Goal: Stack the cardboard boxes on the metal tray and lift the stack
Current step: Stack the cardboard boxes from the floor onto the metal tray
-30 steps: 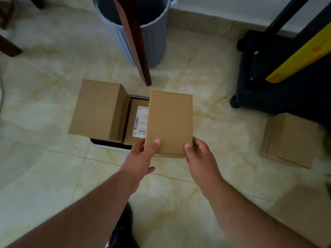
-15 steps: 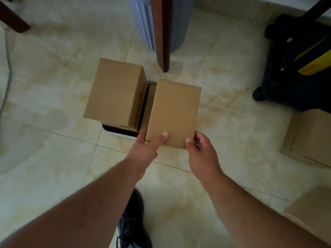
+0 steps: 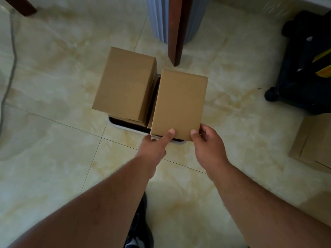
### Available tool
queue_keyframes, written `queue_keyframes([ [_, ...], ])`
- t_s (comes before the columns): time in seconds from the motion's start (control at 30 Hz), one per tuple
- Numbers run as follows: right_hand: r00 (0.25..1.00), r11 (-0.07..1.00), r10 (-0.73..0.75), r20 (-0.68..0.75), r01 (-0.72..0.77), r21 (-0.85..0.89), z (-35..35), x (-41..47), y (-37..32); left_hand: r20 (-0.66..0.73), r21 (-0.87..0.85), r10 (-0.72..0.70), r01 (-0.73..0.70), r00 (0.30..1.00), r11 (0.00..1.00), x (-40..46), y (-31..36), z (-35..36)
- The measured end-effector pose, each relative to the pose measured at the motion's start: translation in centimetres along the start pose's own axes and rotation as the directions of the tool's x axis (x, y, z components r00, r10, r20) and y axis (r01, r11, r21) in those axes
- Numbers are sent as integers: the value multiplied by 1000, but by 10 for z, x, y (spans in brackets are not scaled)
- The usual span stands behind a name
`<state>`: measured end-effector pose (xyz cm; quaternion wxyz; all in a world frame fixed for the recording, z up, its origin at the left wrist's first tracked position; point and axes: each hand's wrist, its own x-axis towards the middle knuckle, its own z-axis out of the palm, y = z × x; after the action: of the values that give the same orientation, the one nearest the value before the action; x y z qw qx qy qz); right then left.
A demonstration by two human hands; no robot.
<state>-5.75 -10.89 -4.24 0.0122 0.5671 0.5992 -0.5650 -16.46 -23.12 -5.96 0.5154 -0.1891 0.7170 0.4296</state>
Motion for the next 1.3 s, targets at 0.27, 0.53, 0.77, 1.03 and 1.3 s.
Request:
queue_keyframes([
  [0.27,1000,1000,5,-7,-5,-5,9,4,-4,38,30,37,-38,999,999,0,3,1],
  [0.53,1000,1000,5,4,-5,11,13,7,-8,51,23,45,-46,998,999,-1,9,-3],
  [0.77,1000,1000,14,23,-15,8,16,8,-12,30,31,48,-49,998,998,1,12,-7],
  [1.03,999,999,36,34,-37,23,17,13,-13,38,-11,55,-55,998,998,2,16,-14],
  [1.3,998,998,36,48,-38,40,17,14,-18,34,-19,64,-63,997,998,3,18,-15],
])
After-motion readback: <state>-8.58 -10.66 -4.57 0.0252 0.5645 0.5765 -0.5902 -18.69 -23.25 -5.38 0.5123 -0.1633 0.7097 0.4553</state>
